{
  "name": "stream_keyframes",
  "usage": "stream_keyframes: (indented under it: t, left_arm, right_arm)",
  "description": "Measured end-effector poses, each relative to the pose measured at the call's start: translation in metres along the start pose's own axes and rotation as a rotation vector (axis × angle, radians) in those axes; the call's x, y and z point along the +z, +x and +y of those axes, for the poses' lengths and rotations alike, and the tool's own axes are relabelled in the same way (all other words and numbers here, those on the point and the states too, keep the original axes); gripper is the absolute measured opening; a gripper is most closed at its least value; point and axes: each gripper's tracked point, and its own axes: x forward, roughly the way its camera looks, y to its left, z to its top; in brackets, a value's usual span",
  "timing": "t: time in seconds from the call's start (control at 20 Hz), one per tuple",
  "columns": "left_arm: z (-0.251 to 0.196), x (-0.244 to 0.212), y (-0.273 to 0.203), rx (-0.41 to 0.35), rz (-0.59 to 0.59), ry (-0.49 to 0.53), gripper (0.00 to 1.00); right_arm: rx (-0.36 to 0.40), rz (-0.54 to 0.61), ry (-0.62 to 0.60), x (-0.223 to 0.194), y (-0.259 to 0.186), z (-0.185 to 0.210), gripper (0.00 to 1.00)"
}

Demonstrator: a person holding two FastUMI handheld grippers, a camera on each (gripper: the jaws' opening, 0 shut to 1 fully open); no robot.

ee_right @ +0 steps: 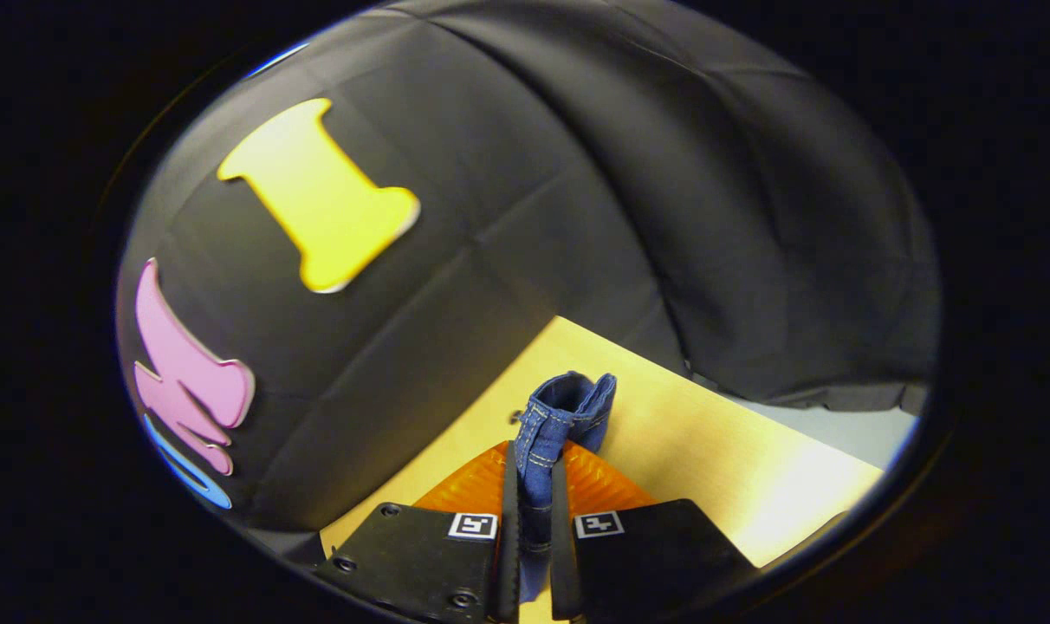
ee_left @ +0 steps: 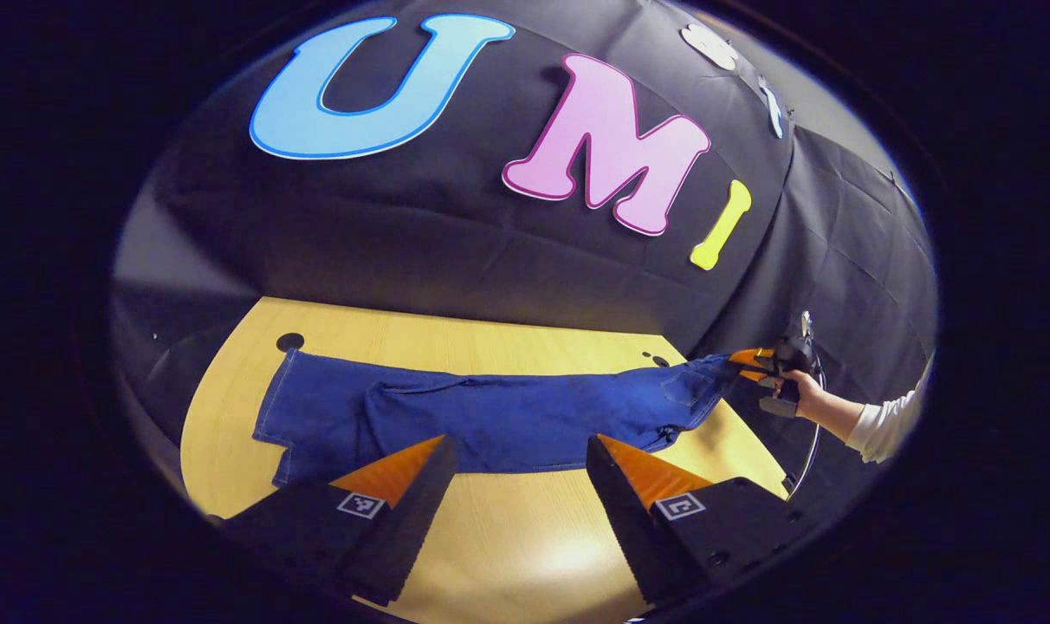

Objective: Grasp the waist and the cuffs of the jeans and fold them to make the two legs overlap; first hold the waist and fold one-third of the jeans toward the cuffs, then hold the cuffs and fold the remaining one-third in the same direction to finish folding.

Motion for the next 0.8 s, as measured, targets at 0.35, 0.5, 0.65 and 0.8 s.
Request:
stream_keyframes:
  t: [0.35, 0.5, 0.65, 0.8]
  left_arm:
    - [0.038, -0.004, -0.028, -0.002, -0.016, -0.008, 0.97]
    - [0.065, 0.003, -0.018, 0.007, -0.028, -0.088, 0.97]
    - [0.094, 0.017, -0.002, 0.024, -0.034, -0.191, 0.97]
    - [0.129, 0.024, 0.011, 0.070, -0.018, -0.205, 0.97]
  right_arm:
    - [0.333, 0.065, -0.226, -0.070, -0.068, 0.167, 0.17]
    - [0.387, 0.241, -0.275, -0.169, -0.072, 0.184, 0.08]
    - [0.362, 0.415, -0.381, -0.267, -0.062, 0.165, 0.17]
    - [0.313, 0.533, -0.442, -0.311, -0.056, 0.146, 0.17]
